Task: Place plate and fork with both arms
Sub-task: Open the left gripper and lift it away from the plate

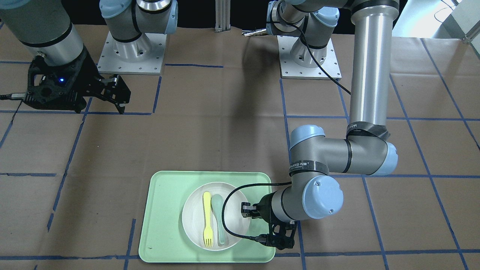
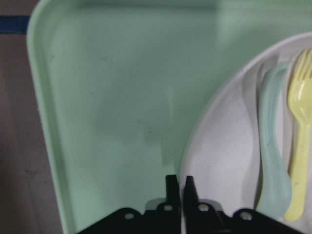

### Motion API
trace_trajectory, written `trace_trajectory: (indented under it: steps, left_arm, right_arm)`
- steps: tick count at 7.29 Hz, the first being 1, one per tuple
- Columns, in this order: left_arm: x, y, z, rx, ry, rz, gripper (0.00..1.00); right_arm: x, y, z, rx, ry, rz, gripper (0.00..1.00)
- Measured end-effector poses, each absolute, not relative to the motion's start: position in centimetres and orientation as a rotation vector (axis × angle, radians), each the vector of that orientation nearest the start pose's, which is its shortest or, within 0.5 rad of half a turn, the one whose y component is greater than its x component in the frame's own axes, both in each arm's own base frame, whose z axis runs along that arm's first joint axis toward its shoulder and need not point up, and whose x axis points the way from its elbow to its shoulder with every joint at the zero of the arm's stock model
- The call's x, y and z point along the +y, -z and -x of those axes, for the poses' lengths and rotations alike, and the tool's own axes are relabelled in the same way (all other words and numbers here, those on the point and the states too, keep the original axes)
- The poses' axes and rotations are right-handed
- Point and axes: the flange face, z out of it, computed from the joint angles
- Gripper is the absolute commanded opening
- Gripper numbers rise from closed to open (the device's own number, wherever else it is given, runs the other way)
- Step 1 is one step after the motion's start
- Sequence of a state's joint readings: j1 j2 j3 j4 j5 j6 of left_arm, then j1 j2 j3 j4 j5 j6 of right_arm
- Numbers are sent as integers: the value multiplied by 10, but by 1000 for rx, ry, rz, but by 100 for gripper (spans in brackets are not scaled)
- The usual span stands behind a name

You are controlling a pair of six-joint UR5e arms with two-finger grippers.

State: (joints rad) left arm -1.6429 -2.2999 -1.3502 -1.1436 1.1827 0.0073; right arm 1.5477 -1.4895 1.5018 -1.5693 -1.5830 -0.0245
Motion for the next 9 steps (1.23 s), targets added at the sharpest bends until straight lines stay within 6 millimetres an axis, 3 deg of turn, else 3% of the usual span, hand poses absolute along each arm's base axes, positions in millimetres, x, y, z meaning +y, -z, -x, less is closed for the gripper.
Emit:
trace_trajectory:
  steps: [2, 4, 7, 9]
  left_arm:
    - [-699, -205, 224, 3512, -151, -118, 99]
    - [-681, -251, 219, 3446, -165, -122, 99]
    - [-622, -375, 199, 3277, -218, -125, 99]
    - [-576, -446, 189, 3211, -198, -130, 99]
  right_arm:
    - [-528, -481, -120, 3153, -21, 3, 100]
    - [-528, -482, -121, 3152, -17, 4, 100]
    - [-528, -486, -121, 3158, -14, -2, 100]
    - [-528, -487, -122, 3154, -4, -10, 100]
